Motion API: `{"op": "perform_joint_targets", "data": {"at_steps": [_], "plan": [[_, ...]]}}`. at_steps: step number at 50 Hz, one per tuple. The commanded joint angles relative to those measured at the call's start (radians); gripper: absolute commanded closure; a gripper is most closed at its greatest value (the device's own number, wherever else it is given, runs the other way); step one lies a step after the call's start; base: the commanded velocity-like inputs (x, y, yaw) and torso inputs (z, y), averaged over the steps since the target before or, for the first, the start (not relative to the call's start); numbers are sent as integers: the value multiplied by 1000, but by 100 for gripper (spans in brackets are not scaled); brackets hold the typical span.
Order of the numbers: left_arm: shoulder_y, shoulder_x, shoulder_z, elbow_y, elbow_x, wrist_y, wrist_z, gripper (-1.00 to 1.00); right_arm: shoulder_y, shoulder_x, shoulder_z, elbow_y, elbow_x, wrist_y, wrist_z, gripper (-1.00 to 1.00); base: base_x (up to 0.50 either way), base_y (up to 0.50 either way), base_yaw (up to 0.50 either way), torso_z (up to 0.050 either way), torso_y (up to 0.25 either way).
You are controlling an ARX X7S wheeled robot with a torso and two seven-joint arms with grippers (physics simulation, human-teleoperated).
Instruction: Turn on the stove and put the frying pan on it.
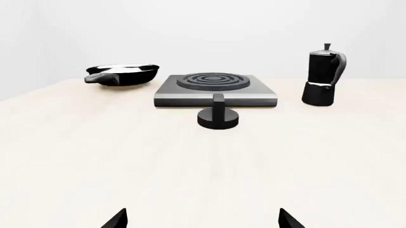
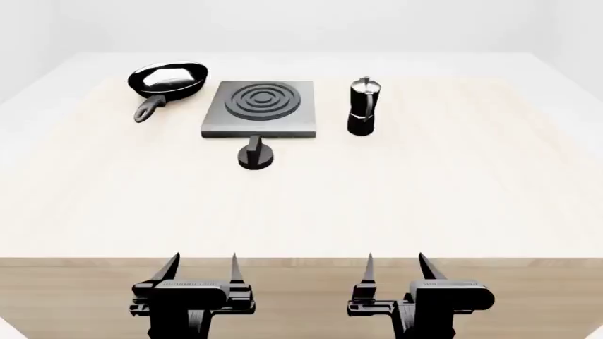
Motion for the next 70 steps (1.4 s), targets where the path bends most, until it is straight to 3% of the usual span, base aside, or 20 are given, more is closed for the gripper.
{"op": "perform_joint_targets", "data": {"at_steps": [1, 19, 70], "plan": [[1, -16, 18, 2, -17, -1, -18, -100, 4, 15, -19, 9, 6, 7, 30, -100, 0, 0, 0, 0, 0], [8, -57, 48, 33, -87, 28, -67, -100, -9, 67, -80, -19, 2, -112, 101, -100, 2, 27, 0, 0, 0], [2, -117, 126, 21, -124, 39, -139, -100, -3, 123, -155, -9, 33, -118, 169, -100, 174, 499, 0, 0, 0]]}}
